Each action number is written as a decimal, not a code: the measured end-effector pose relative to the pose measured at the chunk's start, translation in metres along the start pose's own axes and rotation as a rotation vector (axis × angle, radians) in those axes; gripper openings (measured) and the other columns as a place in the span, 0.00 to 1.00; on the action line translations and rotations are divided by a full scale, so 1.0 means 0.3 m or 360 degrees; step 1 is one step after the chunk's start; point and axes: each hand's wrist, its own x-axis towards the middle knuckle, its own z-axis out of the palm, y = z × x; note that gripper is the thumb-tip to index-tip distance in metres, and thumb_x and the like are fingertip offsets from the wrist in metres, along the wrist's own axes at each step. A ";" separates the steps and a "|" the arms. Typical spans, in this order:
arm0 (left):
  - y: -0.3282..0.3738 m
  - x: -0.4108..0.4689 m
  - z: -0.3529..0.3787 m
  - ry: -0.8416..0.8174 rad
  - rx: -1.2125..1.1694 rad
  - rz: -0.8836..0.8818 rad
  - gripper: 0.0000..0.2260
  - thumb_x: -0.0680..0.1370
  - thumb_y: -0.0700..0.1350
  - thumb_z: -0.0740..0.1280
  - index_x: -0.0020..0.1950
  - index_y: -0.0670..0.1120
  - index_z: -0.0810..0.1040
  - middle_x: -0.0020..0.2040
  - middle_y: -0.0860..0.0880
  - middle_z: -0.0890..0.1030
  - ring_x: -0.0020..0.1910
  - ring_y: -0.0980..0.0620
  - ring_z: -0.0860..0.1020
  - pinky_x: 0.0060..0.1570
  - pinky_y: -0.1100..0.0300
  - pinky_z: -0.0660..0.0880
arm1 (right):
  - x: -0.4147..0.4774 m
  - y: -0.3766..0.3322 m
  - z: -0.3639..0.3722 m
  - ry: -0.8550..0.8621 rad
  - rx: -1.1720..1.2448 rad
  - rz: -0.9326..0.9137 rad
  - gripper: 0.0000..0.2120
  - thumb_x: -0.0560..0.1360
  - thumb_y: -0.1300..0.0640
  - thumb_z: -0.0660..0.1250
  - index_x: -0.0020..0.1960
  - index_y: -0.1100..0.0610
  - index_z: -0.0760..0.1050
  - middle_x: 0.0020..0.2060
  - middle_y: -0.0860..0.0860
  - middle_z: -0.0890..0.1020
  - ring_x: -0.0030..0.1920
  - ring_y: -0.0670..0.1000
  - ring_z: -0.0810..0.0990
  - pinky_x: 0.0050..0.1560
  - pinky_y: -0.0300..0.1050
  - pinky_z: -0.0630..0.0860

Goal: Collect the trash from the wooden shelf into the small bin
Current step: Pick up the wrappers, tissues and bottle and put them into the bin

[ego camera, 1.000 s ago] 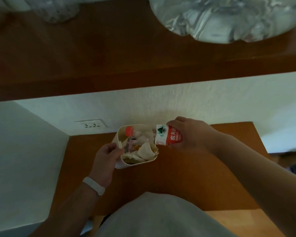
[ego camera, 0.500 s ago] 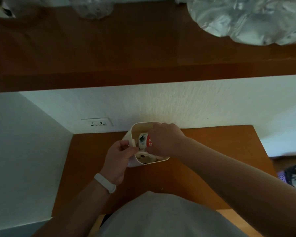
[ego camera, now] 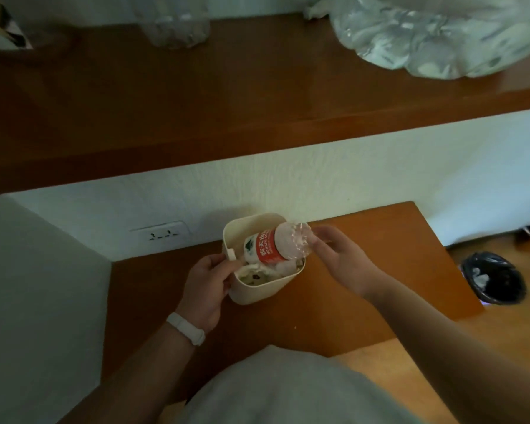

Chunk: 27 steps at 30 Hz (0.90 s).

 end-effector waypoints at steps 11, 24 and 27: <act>-0.034 0.020 0.049 -0.0416 -0.0048 -0.0161 0.15 0.67 0.42 0.73 0.53 0.42 0.80 0.44 0.45 0.88 0.43 0.50 0.87 0.36 0.59 0.80 | -0.239 0.072 0.138 0.0174 0.0532 0.0249 0.40 0.66 0.25 0.65 0.72 0.42 0.64 0.66 0.40 0.74 0.63 0.43 0.75 0.63 0.50 0.75; -0.071 -0.020 0.215 -0.0569 0.0043 -0.0178 0.10 0.75 0.39 0.71 0.56 0.42 0.79 0.46 0.45 0.88 0.46 0.50 0.86 0.42 0.56 0.80 | -0.268 0.171 0.070 0.0557 0.0519 0.0262 0.35 0.66 0.35 0.73 0.69 0.42 0.67 0.57 0.34 0.77 0.54 0.36 0.77 0.48 0.37 0.77; -0.087 -0.008 0.309 -0.0524 0.0059 -0.0178 0.10 0.75 0.39 0.71 0.56 0.42 0.79 0.45 0.47 0.88 0.45 0.51 0.86 0.42 0.57 0.79 | -0.234 0.221 -0.007 0.0571 0.0523 0.0236 0.33 0.68 0.38 0.74 0.69 0.42 0.67 0.56 0.32 0.77 0.52 0.33 0.77 0.42 0.31 0.76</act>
